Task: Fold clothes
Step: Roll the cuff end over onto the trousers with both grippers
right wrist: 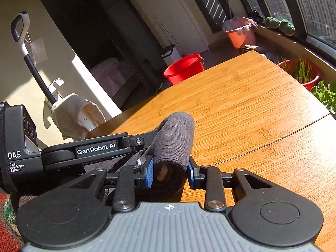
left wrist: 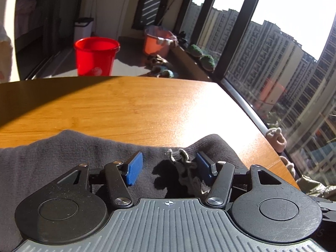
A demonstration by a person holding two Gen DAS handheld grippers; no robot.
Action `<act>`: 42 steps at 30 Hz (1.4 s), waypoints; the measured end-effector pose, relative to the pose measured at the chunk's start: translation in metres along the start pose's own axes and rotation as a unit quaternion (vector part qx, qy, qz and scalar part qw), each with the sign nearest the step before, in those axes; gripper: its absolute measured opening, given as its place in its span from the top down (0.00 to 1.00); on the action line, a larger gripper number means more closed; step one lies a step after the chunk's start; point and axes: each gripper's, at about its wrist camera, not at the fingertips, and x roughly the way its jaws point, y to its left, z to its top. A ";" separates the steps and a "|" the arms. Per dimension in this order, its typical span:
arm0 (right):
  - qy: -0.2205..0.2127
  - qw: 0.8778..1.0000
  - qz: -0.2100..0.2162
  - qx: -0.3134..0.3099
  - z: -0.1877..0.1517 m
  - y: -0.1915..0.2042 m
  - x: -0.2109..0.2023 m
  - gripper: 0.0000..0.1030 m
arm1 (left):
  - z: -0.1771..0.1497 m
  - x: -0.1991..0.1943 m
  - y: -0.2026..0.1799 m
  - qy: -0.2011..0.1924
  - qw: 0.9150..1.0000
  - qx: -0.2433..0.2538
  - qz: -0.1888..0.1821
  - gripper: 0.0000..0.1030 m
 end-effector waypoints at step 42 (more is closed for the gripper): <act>-0.011 0.996 -0.042 -0.079 0.004 -0.015 -0.004 0.45 | 0.009 -0.012 -0.016 -0.020 1.000 -0.007 -0.018 0.44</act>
